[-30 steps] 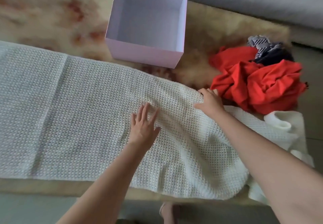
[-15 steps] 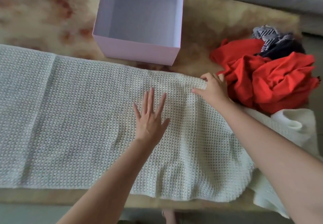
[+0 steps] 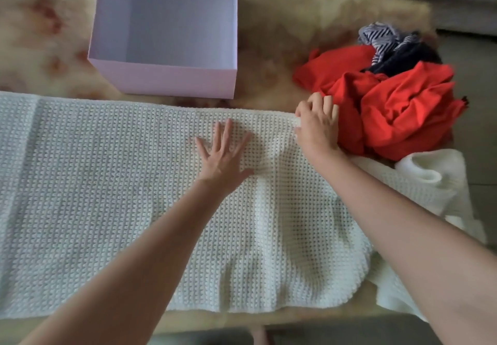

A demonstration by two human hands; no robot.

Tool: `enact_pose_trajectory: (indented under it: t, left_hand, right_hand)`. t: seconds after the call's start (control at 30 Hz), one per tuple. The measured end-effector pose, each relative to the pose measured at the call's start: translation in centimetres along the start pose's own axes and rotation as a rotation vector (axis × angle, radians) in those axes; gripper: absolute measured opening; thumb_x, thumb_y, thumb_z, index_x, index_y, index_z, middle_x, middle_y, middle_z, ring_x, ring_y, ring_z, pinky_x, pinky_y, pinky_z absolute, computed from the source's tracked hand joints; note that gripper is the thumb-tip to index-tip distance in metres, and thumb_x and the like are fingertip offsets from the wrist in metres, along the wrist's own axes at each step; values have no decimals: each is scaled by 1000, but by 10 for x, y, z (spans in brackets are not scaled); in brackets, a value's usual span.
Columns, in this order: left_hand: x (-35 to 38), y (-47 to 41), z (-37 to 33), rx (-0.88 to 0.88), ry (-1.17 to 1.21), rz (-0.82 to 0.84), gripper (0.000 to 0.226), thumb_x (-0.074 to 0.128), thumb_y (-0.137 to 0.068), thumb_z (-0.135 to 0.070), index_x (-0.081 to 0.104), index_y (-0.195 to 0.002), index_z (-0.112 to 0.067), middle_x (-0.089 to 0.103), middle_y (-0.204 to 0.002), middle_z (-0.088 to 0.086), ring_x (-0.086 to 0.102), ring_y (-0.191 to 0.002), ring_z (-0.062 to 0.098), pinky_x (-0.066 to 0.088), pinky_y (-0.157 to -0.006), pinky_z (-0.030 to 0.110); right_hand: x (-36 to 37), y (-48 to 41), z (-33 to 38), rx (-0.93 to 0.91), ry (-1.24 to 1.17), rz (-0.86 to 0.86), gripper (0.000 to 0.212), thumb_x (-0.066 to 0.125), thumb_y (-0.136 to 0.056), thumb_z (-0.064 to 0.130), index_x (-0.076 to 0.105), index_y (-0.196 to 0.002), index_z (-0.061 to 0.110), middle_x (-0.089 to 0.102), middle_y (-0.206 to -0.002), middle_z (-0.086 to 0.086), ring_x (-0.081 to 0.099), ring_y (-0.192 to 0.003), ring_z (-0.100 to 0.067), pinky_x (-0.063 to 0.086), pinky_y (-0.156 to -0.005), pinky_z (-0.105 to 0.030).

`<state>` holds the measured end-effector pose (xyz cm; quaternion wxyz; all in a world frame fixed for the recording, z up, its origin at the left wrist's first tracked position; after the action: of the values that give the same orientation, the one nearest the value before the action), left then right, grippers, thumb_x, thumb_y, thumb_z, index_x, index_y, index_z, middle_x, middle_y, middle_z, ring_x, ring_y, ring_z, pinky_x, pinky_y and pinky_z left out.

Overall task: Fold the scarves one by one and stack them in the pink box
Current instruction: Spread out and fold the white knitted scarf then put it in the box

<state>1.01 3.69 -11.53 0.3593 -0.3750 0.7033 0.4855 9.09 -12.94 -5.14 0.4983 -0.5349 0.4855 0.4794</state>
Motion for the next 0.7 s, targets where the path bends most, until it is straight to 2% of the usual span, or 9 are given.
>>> enact_pose_trajectory:
  t: [0.07,0.17,0.3,0.37,0.4,0.47,0.5,0.6,0.7]
  left_hand:
    - [-3,5,-24,98,34,-23,77,44,-91,-54,-5,-149,-39,-26,-155,4,-24,-142,24,-8,-110,64]
    - [23,26,-63,217,-12,74,75,42,-91,-56,-1,-150,-37,-27,-155,4,-26,-141,21,-10,-112,60]
    - [28,32,-70,137,-10,29,87,48,-91,-51,-19,-143,-33,-31,-152,5,-26,-141,21,-10,-112,55]
    - [22,26,-80,169,-12,20,86,50,-91,-47,-15,-146,-32,-26,-154,5,-22,-143,21,-9,-113,52]
    - [24,24,-88,214,-40,49,85,51,-91,-46,-10,-149,-31,-26,-155,4,-22,-143,21,-9,-113,53]
    - [36,26,-104,306,-116,119,85,51,-90,-49,-5,-150,-30,-26,-155,3,-25,-142,18,-11,-112,54]
    - [43,29,-108,336,-149,151,87,49,-88,-54,-6,-150,-29,-27,-154,3,-27,-140,17,-12,-113,56]
    - [56,31,-108,342,-156,168,96,43,-82,-69,-15,-148,-30,-32,-152,5,-31,-138,18,-6,-114,58]
    - [57,26,-112,305,-145,119,101,43,-77,-74,-21,-144,-32,-35,-149,5,-31,-138,21,-7,-113,61]
  right_hand:
    - [-9,12,6,-57,-93,-29,21,62,-77,8,62,-95,17,53,-110,-7,48,-102,-32,31,-85,-38]
    - [-30,51,3,-107,-245,-30,33,69,-71,9,61,-102,18,53,-111,-5,47,-102,-27,32,-89,-35]
    - [-18,153,-47,88,-413,56,28,76,-70,10,64,-95,16,55,-103,-3,55,-97,-27,39,-86,-34]
    - [2,212,-64,162,-399,147,34,77,-71,17,64,-102,17,57,-112,-1,56,-103,-26,46,-88,-41]
    - [12,238,-65,165,-376,194,41,75,-75,22,62,-113,19,55,-124,-1,54,-112,-26,47,-93,-45]
    - [27,273,-58,109,-310,285,56,59,-88,37,44,-140,23,36,-150,-2,36,-137,-23,35,-108,-46]
    - [31,280,-57,80,-267,311,60,47,-93,45,33,-147,25,25,-156,-1,25,-143,-21,28,-112,-46]
    - [45,278,-80,68,-127,397,76,28,-86,70,17,-151,31,12,-159,0,12,-146,-24,12,-116,-53]
    - [54,263,-115,81,-59,450,93,16,-74,86,6,-151,35,1,-160,1,4,-147,-26,-3,-115,-46]
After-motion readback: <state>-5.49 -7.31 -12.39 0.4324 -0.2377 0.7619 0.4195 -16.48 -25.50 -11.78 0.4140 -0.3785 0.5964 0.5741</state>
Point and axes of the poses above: each hand's wrist, its own y-axis away from the middle knuckle, its own x-axis out of the palm, z = x × y, the point moved 10 cm from there along -y, towards the middle knuckle
